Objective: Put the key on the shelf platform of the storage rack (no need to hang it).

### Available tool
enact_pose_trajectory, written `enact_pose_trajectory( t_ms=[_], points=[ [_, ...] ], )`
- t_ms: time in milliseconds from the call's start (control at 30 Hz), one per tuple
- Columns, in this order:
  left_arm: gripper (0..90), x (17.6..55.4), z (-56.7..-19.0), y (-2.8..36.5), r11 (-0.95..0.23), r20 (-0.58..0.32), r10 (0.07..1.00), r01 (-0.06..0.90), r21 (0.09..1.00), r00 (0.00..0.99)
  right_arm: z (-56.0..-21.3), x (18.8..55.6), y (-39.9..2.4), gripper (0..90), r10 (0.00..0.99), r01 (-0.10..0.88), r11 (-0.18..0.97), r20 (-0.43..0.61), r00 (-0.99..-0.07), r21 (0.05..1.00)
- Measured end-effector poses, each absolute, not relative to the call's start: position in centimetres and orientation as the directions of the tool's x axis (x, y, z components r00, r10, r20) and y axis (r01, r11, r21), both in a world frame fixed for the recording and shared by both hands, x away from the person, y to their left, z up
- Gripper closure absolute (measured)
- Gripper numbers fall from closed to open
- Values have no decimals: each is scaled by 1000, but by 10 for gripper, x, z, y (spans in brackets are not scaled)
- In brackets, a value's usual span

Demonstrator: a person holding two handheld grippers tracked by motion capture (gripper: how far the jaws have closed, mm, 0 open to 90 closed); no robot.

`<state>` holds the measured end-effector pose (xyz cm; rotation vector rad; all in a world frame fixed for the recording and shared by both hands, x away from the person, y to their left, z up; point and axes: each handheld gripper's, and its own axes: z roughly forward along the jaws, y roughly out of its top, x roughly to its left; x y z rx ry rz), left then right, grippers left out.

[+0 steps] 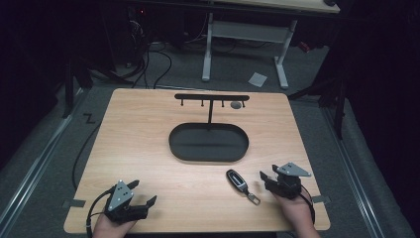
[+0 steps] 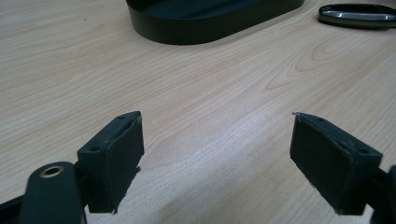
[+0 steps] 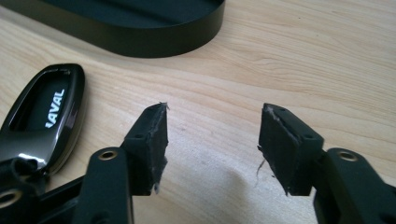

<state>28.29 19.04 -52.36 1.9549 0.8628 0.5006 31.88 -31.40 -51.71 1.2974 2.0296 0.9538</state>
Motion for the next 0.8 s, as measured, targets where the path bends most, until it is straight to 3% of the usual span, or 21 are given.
enact_pose_trajectory(
  t_ms=[800],
  points=[
    [181,287,-525,186,-348,-4,722,368,862,692,-520,316,-315,284,923,542,298,-91,-375,786]
  ],
)
